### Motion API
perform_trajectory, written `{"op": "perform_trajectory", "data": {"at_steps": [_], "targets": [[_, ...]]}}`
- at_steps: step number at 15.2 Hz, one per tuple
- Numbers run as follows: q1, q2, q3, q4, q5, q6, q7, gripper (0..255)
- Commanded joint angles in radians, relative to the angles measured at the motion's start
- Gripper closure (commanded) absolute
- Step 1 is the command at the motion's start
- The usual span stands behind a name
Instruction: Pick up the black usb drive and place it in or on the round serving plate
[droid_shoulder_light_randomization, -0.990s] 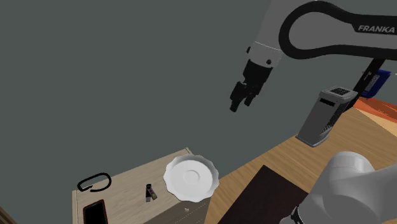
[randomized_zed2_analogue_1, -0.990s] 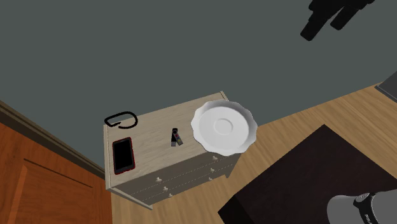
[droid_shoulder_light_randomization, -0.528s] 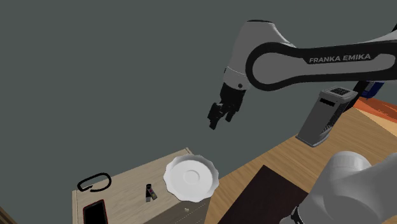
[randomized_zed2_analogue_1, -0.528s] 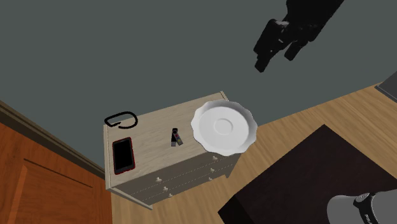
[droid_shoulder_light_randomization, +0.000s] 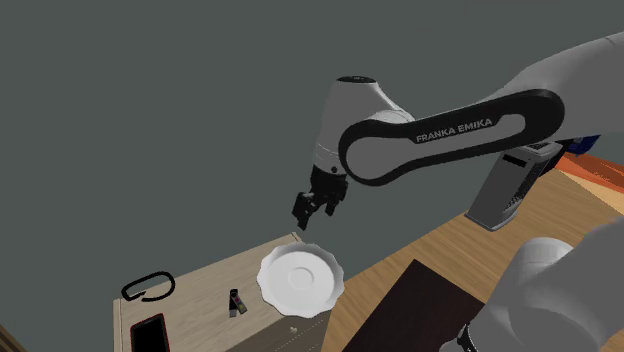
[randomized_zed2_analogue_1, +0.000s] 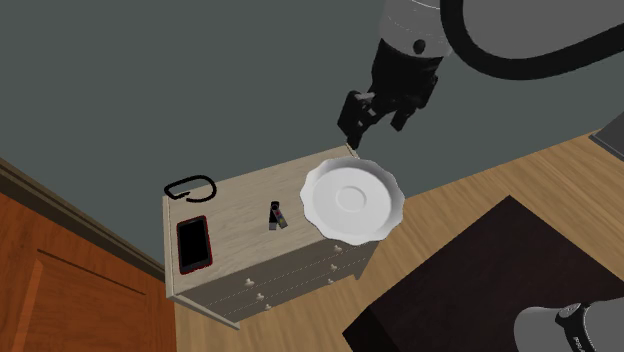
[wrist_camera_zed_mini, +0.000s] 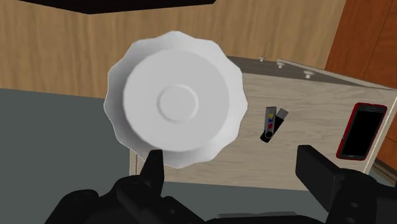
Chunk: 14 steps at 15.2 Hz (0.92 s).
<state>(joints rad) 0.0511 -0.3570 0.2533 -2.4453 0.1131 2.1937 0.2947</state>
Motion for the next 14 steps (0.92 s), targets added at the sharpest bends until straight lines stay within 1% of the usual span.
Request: {"op": "perform_trajectory", "data": {"at_steps": [1, 5, 9, 14], "targets": [[-0.002, 0.085, 0.027, 0.015, -0.015, 0.065, 0.035, 0], [-0.004, 0.238, 0.070, 0.058, -0.065, 0.160, 0.116, 0], [0.005, 0.400, 0.096, 0.123, -0.146, 0.236, 0.213, 0], [0.048, 0.605, 0.086, 0.233, -0.263, 0.299, 0.336, 0]]}}
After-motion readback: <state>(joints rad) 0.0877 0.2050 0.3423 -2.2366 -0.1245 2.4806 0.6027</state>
